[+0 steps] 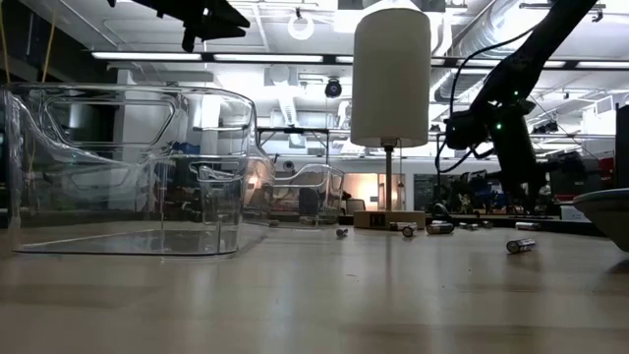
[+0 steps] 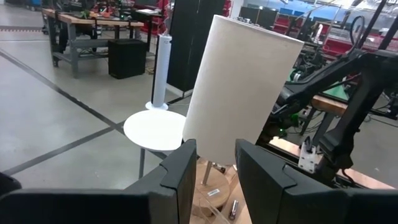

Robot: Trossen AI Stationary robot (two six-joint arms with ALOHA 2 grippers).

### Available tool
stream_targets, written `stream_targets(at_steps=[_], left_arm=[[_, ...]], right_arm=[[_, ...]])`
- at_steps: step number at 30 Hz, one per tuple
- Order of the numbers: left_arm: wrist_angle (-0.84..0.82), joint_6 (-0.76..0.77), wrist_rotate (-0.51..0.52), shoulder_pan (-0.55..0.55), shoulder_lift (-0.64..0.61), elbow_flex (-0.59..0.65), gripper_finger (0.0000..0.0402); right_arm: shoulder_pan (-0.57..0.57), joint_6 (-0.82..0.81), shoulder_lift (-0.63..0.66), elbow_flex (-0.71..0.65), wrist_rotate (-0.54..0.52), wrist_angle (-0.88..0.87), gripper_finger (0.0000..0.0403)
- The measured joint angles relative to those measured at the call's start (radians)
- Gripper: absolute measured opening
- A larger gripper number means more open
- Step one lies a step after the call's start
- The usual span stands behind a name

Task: Sort batteries
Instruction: Adjust the batteries

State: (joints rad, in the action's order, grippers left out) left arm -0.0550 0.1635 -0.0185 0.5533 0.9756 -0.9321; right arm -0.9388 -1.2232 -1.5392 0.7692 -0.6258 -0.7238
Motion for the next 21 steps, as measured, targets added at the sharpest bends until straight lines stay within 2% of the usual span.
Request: stream_targets(at_steps=[4, 11, 14, 18, 21], left_arm=[[0.000, 0.000, 0.000, 0.000, 0.000, 0.000, 0.0106], [0.000, -0.002, 0.000, 0.000, 0.000, 0.000, 0.0106], [0.001, -0.009, 0.000, 0.000, 0.000, 0.000, 0.0106], [0.001, -0.010, 0.000, 0.000, 0.000, 0.000, 0.0106], [0.000, -0.029, 0.000, 0.000, 0.000, 0.000, 0.0106]], right_arm=[[0.025, -0.057, -0.050, -0.008, 0.063, 0.004, 0.0000], [0.049, -0.203, -0.075, -0.044, 0.049, 0.012, 0.0000], [0.056, -0.162, -0.046, -0.044, 0.122, 0.049, 0.0000], [0.124, -0.093, 0.031, -0.001, 0.104, 0.057, 0.0000], [0.107, -0.006, 0.047, 0.057, 0.115, 0.071, 0.0000]])
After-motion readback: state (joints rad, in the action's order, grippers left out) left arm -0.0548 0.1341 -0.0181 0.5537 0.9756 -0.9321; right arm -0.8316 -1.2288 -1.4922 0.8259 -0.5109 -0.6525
